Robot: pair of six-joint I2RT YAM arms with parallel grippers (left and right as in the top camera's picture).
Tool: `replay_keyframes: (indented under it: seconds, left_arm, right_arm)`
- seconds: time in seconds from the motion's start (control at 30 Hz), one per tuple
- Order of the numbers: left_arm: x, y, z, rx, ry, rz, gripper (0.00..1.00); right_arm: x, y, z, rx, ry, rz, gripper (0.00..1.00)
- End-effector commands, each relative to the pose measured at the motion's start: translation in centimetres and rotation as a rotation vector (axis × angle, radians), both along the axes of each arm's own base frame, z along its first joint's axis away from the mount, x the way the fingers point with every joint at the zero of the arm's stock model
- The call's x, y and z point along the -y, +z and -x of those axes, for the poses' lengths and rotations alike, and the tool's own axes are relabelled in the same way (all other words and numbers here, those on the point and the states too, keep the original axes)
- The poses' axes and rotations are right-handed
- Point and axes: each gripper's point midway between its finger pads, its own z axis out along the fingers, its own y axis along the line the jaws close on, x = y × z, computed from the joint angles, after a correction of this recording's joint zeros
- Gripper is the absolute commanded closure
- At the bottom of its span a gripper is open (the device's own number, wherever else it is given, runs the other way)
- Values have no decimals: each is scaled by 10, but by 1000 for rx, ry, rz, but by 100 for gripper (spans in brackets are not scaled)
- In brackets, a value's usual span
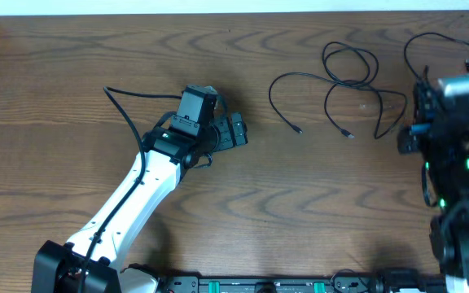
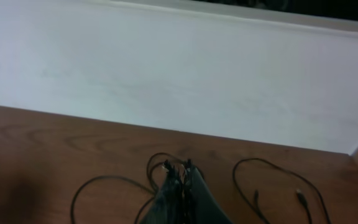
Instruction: Untangle cables
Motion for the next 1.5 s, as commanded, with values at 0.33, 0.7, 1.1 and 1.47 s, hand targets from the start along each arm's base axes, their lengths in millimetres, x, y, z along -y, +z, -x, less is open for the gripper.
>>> replay_keyframes:
  seconds: [0.33, 0.7, 1.1, 1.47]
  left_arm:
    - [-3, -2, -2, -2, 8, -11, 1]
    - [-3, -2, -2, -2, 8, -11, 1]
    - [-3, -2, -2, -2, 8, -11, 1]
    - [-3, -2, -2, -2, 8, -11, 1]
  right_arm:
    - [-14, 95, 147, 454, 108, -26, 99]
    - [-6, 119, 242, 631, 66, 18, 99]
    - [12, 137, 276, 719, -123, 38, 99]
    - [9, 154, 303, 786, -187, 64, 94]
